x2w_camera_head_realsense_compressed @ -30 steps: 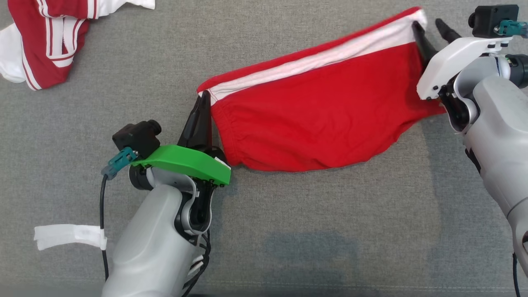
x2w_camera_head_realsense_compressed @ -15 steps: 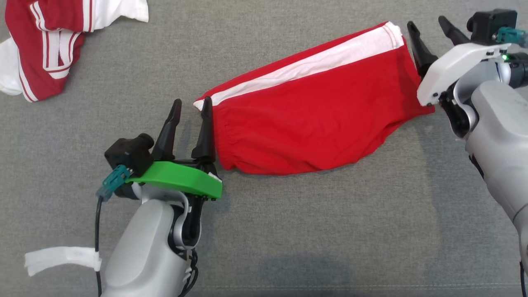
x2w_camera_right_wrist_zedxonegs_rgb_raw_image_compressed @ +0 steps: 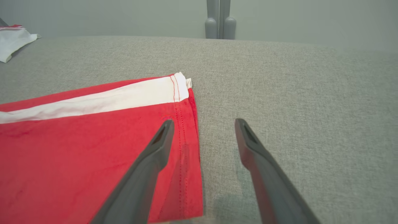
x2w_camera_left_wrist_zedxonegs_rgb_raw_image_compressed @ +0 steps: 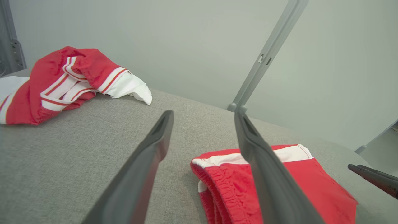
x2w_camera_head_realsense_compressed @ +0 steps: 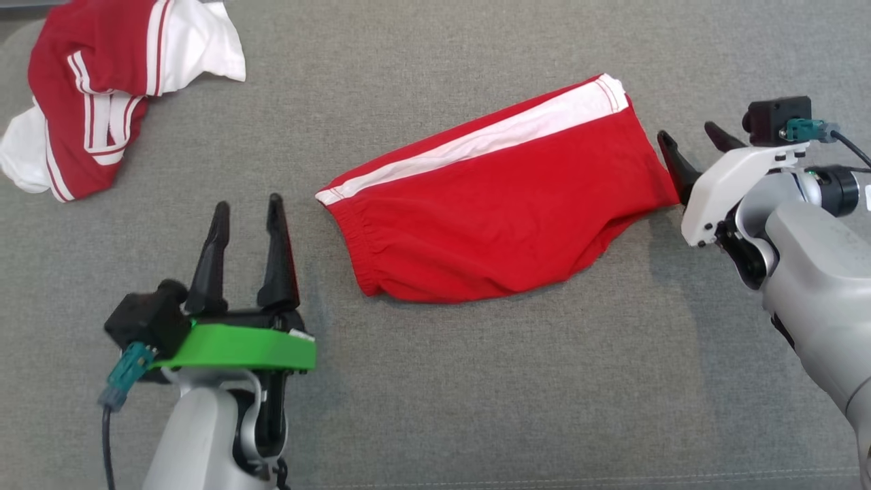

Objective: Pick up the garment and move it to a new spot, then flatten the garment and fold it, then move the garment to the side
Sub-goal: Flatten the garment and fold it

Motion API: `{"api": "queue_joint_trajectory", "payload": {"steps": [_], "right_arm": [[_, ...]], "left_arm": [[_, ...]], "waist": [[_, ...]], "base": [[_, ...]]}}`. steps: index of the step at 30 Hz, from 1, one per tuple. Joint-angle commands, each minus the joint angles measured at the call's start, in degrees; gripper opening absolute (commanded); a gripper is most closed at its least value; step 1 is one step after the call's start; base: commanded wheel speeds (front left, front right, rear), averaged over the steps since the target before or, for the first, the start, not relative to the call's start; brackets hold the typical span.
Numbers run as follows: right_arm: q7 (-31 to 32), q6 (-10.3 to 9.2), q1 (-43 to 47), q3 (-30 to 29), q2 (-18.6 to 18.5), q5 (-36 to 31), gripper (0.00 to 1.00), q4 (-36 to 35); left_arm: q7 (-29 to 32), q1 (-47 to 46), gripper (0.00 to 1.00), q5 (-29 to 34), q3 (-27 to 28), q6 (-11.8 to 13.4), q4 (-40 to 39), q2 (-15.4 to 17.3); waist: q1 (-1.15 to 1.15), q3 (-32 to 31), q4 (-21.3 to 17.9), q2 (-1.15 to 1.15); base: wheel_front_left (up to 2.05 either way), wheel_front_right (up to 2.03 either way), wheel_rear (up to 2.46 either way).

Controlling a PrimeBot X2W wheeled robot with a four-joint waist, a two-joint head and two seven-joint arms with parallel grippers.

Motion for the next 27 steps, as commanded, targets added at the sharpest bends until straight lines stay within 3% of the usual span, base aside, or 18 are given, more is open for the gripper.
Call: {"api": "queue_joint_trajectory", "payload": {"steps": [1, 13, 21, 22, 23, 24, 27], "right_arm": [[0.6, -0.1, 1.0, 0.4, -0.1, 0.8, 1.0, 0.8], [4.1, -0.09, -1.0, -1.8, 2.8, 3.5, 1.0, 12.0], [8.6, -0.06, 0.0, -1.2, 3.8, 2.7, 1.0, 13.9], [8.9, -0.06, 0.1, -1.3, 3.9, 2.5, 0.79, 14.0], [9.1, -0.07, 0.2, -1.3, 4.0, 2.5, 0.67, 14.1], [9.2, -0.07, 0.3, -1.4, 4.1, 2.5, 0.46, 14.2], [9.3, -0.07, 0.7, -1.7, 4.3, 2.7, 0.31, 14.2]], "left_arm": [[0.0, 2.0, 1.0, 0.8, 1.1, 0.3, -1.1, 0.2], [0.0, 5.8, 1.0, -1.6, 2.0, 1.2, -5.1, 0.2], [0.0, 6.2, 1.0, -1.8, 2.2, 1.4, -5.1, 0.2], [0.0, 6.2, 1.0, -1.8, 2.2, 1.3, -5.0, 0.2], [0.0, 6.1, 1.0, -1.8, 2.2, 1.3, -5.0, 0.2], [0.0, 6.0, 1.0, -1.8, 2.1, 1.2, -4.9, 0.2], [0.0, 6.0, 1.0, -1.7, 2.0, 1.2, -4.9, 0.2]], "waist": [[0.0, -0.5, 0.7, 0.01], [0.0, 1.3, 7.4, 0.01], [0.0, 0.8, 7.3, 0.01], [0.0, 0.8, 7.1, 0.01], [0.0, 0.7, 6.9, 0.01], [0.0, 0.7, 6.8, 0.01], [0.0, 0.7, 6.5, 0.01]], "base": [[0.0, 0.0, 0.0], [0.0, 0.0, 0.0], [0.0, 0.0, 0.0], [0.0, 0.0, 0.0], [0.0, 0.0, 0.0], [0.0, 0.0, 0.0], [0.0, 0.0, 0.0]]}}
